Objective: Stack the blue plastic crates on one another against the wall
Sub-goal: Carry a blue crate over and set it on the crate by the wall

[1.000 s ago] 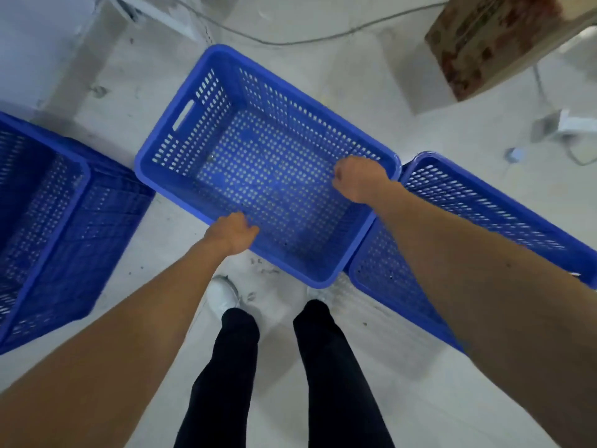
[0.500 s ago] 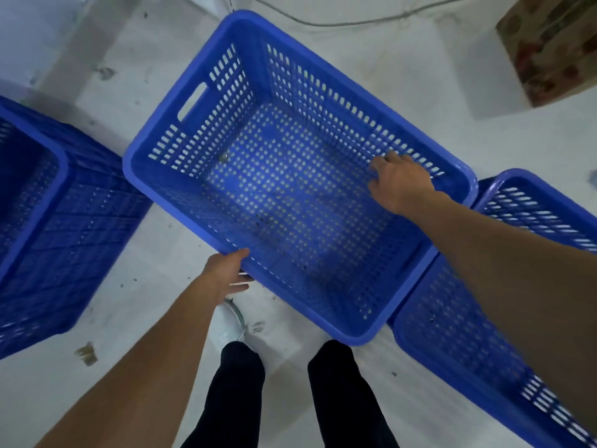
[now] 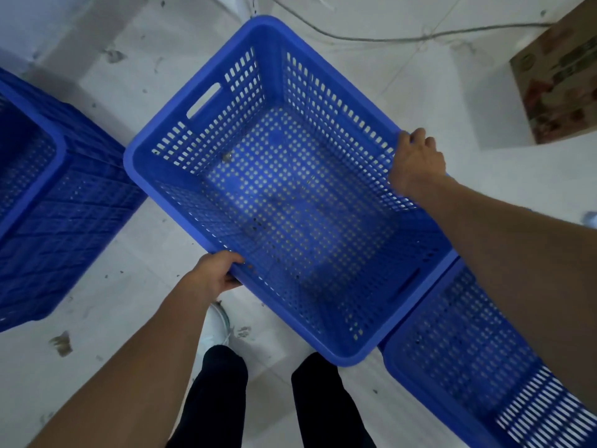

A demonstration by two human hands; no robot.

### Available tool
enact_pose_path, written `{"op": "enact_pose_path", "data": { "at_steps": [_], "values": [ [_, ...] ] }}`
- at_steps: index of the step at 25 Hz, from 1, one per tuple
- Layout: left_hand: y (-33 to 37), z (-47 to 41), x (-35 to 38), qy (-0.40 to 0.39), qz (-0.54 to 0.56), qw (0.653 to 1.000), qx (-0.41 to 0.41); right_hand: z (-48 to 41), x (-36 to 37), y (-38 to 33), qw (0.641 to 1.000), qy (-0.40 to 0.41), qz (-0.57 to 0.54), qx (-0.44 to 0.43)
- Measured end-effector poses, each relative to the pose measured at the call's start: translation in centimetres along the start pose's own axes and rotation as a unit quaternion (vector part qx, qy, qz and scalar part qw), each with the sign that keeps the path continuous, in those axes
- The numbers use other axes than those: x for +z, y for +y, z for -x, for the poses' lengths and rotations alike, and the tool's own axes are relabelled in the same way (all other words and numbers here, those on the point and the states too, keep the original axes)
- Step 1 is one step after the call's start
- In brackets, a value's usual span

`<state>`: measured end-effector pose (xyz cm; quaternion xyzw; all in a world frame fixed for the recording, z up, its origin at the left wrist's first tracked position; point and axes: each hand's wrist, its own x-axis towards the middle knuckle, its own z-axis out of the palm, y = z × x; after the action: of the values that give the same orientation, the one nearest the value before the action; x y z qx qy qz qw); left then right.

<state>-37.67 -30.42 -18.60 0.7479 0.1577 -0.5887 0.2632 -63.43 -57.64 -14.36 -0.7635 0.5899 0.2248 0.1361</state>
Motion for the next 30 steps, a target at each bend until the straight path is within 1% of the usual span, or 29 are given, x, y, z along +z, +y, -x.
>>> {"op": "enact_pose_path", "data": {
  "at_steps": [4,7,12,13,16,20,24,26,29,30],
  "values": [
    [0.4,0.0,0.3,-0.007,0.002,1.0,-0.009,-1.3,0.0,0.3,0.995,-0.033,-0.049,0.075],
    [0.0,-0.7,0.2,0.003,0.007,1.0,-0.004,-1.8,-0.8,0.0,0.989,-0.03,-0.103,0.105],
    [-1.3,-1.9,0.1,0.06,-0.021,0.997,0.032,-1.9,-0.3,0.7,0.983,0.018,-0.151,0.099],
    [-1.5,-1.7,0.0,0.059,-0.018,0.997,0.037,-1.8,-0.5,0.8,0.982,0.018,-0.164,0.097],
    [-1.6,-1.0,-1.0,0.029,0.032,0.999,0.0,-1.0,-0.4,1.0,0.979,0.016,-0.182,0.088],
    [-1.6,0.1,-3.5,0.002,0.036,0.999,-0.001,1.7,-0.2,0.3,0.962,0.048,-0.253,0.093],
    [-0.9,3.3,-6.3,-0.003,0.037,0.999,0.018,4.6,-2.0,-1.2,0.935,0.09,-0.323,0.114],
    [-0.1,6.1,-8.0,-0.01,0.036,0.999,0.025,6.3,-4.5,-1.8,0.923,0.13,-0.345,0.112],
    [1.8,14.1,-9.8,-0.003,0.03,0.999,0.029,10.9,-9.8,-2.2,0.925,0.173,-0.33,0.077],
    [1.8,15.2,-9.4,-0.004,0.021,0.999,0.024,11.6,-10.4,-2.0,0.924,0.186,-0.324,0.083]
  ]
}}
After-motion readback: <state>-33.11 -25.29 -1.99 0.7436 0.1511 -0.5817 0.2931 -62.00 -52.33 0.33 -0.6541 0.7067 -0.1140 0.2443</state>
